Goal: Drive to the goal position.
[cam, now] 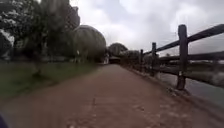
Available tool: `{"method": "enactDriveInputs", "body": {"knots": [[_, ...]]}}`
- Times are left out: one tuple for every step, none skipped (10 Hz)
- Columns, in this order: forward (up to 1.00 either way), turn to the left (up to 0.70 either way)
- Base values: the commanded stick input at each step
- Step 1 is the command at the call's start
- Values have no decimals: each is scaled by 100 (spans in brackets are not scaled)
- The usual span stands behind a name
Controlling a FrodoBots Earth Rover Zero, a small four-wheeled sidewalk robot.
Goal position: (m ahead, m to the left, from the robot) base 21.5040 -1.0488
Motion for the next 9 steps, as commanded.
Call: {"method": "enactDriveInputs", "body": {"knots": [[100,-40],[100,-28],[100,-9],[100,7],[100,12],[100,14],[100,8],[100,10],[100,1]]}}
